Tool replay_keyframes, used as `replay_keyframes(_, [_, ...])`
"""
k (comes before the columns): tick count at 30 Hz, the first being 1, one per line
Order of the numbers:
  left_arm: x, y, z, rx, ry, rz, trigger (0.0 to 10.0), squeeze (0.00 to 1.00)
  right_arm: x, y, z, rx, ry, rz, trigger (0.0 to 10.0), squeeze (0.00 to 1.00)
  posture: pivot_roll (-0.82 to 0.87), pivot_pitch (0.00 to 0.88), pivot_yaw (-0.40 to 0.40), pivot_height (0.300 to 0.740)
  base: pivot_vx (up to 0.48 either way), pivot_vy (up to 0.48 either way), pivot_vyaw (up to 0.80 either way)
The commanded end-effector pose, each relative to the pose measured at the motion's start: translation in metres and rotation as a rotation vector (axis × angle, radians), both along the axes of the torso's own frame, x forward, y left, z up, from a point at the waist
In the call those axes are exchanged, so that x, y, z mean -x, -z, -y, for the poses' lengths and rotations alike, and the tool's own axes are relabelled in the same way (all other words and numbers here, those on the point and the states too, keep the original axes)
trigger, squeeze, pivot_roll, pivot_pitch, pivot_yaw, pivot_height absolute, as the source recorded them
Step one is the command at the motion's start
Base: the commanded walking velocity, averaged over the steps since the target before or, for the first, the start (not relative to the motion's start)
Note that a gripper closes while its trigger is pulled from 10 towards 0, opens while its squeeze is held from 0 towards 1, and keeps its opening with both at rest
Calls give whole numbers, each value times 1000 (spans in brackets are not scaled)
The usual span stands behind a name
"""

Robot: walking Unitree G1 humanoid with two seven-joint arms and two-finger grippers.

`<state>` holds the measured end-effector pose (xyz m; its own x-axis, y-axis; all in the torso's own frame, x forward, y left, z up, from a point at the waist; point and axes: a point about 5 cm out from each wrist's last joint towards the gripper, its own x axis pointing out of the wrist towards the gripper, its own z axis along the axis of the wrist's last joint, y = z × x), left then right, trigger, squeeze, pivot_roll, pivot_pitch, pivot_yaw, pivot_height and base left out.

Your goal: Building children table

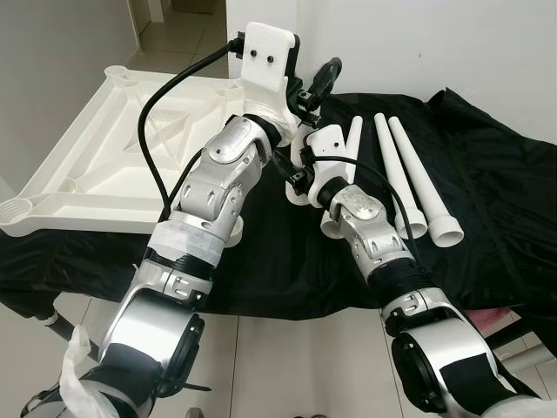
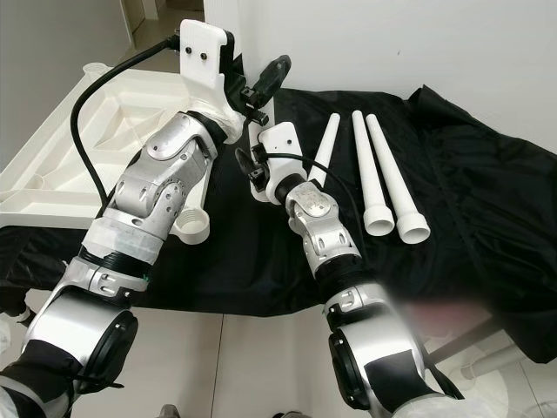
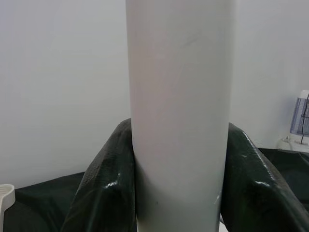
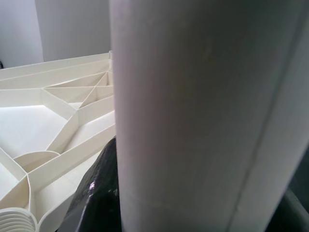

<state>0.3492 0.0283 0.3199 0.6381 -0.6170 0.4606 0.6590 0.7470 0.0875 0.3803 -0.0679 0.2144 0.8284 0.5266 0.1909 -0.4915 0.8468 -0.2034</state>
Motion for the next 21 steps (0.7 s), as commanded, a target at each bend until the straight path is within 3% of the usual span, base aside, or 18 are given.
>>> replay_keyframes(1, [10,-6,9,-41,81,63,10000,0,-2,0,-1,-11,7,-14,0,0,-6,21,-44,740,0,0,0])
replay_keyframes(3, [10,-6,10,-48,87,65,10000,0,-2,0,0,-30,17,-20,0,0,-6,25,-43,740,0,0,0])
replay_keyframes(4, [11,-6,10,-37,102,57,10000,1000,-4,0,1,-47,39,-29,9686,0,-4,27,-46,740,0,0,0])
replay_keyframes(13, [11,-8,6,-18,112,58,10000,1000,-8,0,7,-118,117,-67,10000,0,-3,30,-45,740,0,0,0])
replay_keyframes(14, [11,-11,1,17,128,41,10000,0,-9,0,12,-175,166,-77,10000,0,2,38,-45,740,0,0,0])
replay_keyframes(21, [6,-13,-13,80,114,7,10000,0,-10,2,24,-268,257,-92,10000,0,4,44,-43,740,0,0,0])
